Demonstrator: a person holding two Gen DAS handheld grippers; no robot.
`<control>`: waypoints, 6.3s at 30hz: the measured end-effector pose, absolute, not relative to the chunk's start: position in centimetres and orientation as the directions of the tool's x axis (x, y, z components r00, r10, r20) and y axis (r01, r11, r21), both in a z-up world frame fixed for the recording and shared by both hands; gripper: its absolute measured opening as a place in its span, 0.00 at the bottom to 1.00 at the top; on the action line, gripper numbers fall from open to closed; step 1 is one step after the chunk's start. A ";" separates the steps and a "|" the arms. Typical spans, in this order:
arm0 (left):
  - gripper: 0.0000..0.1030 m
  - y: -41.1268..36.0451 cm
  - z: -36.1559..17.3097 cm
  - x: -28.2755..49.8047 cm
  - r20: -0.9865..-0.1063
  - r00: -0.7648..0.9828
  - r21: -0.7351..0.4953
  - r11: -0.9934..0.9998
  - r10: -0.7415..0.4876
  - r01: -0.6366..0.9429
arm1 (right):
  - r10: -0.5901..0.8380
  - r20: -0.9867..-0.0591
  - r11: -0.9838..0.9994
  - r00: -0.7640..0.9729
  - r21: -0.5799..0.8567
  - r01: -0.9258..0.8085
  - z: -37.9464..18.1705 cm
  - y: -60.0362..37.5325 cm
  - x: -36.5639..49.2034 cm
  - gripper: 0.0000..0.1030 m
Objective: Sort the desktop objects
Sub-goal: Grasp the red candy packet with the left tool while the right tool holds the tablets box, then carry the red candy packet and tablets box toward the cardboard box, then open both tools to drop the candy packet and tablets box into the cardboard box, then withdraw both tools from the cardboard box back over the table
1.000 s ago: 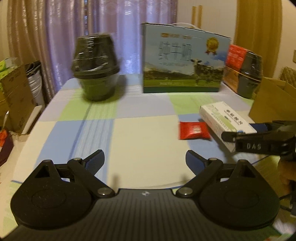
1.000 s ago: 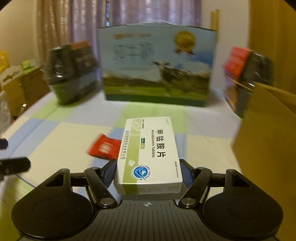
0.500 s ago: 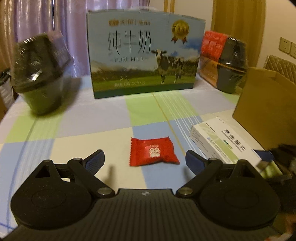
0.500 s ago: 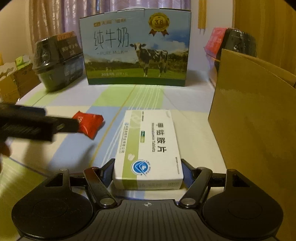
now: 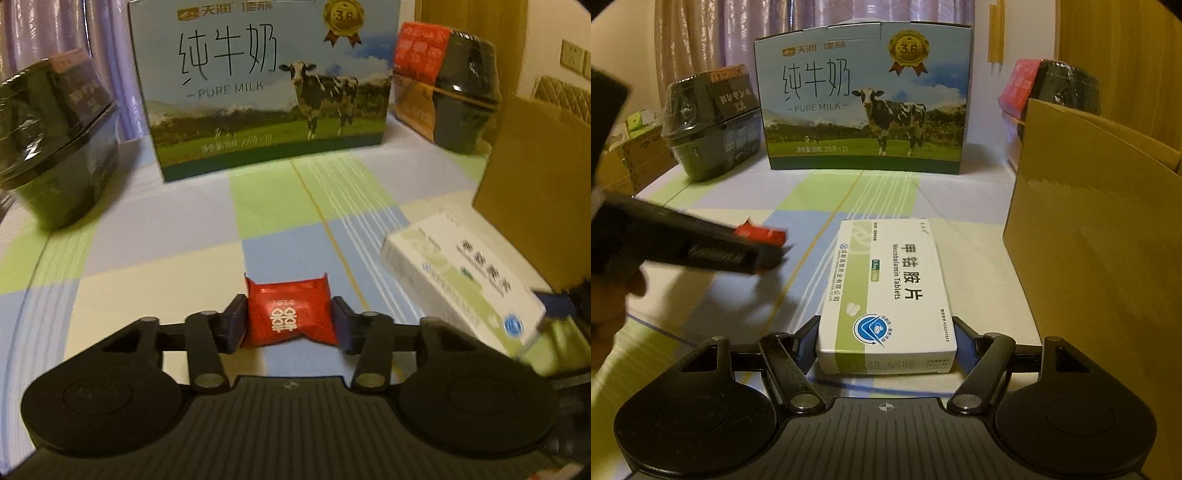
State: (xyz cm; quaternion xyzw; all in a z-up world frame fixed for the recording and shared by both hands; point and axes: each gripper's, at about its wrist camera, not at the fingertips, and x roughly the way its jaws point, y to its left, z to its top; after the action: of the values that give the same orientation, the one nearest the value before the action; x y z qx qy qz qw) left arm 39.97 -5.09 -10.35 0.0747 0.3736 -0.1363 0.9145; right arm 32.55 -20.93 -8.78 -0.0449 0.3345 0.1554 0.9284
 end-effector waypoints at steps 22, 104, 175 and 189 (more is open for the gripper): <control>0.35 -2.7 -9.2 13.6 -0.748 0.637 0.006 0.957 -0.189 0.290 | 0.222 -0.699 0.954 0.680 0.012 -0.299 -7.0 -23.1 12.4 0.66; 0.33 -20.0 6.8 13.2 -0.566 0.700 -0.105 0.880 -0.436 0.464 | 0.048 -0.440 0.999 0.897 0.011 -0.048 10.7 -42.5 12.0 0.66; 0.99 -21.3 7.5 6.4 -0.663 0.663 -0.159 0.930 -0.349 0.331 | 0.100 -0.649 0.994 0.754 0.100 -0.046 11.4 -45.9 3.3 0.98; 0.99 -21.9 8.0 2.7 -0.681 0.638 -0.208 0.931 -0.358 0.300 | 0.133 -0.638 0.989 0.758 0.130 -0.064 13.0 -45.4 1.1 0.98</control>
State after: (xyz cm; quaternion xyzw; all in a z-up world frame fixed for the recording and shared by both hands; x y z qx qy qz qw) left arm 2.71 -21.93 7.98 -0.0377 0.3843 -0.1819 0.9043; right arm 1.09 -45.43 13.04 0.0501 0.3437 0.0526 0.9363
